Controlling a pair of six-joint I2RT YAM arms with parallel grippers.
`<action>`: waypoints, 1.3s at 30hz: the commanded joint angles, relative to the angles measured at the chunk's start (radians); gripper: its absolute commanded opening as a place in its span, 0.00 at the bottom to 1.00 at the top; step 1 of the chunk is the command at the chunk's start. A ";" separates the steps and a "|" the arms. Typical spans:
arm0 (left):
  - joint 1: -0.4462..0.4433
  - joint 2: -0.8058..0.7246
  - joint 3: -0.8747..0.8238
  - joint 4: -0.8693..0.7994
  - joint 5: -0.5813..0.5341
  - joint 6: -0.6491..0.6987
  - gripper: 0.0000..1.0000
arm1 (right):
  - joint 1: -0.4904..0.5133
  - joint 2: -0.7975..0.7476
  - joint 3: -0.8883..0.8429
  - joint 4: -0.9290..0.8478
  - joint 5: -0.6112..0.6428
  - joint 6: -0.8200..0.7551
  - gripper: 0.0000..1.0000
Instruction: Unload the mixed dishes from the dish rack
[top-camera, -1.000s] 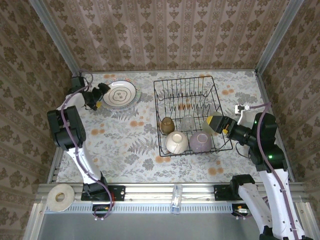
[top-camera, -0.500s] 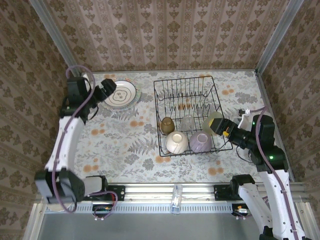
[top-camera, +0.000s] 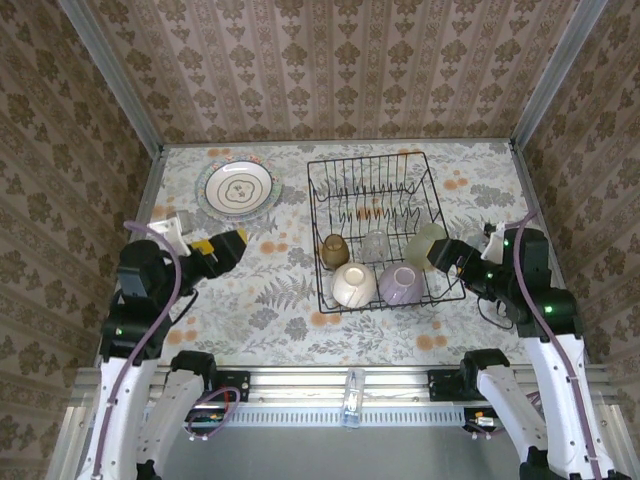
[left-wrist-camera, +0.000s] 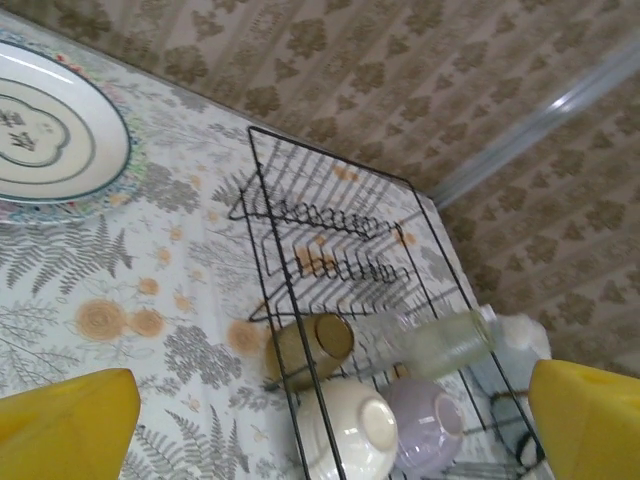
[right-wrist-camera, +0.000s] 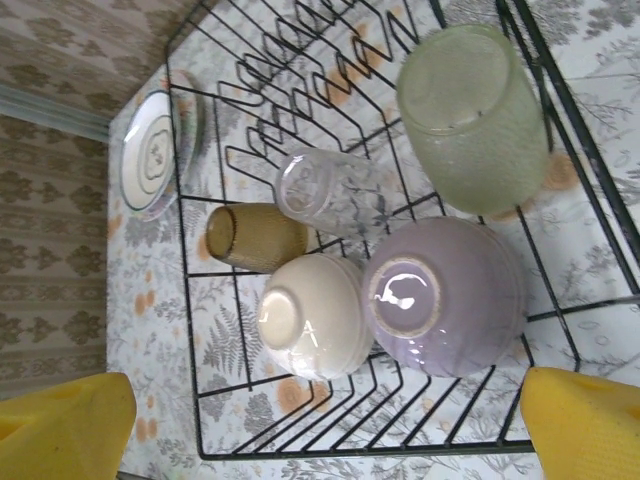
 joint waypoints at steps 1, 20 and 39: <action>-0.006 -0.017 -0.051 -0.020 0.150 0.054 1.00 | -0.004 0.020 0.039 -0.067 0.052 -0.014 1.00; -0.022 -0.017 -0.159 0.120 0.345 0.123 1.00 | 0.002 0.276 0.171 -0.114 0.257 -0.047 0.98; -0.023 0.191 -0.249 0.524 0.430 0.051 1.00 | 0.136 0.643 0.299 0.047 0.424 -0.197 0.99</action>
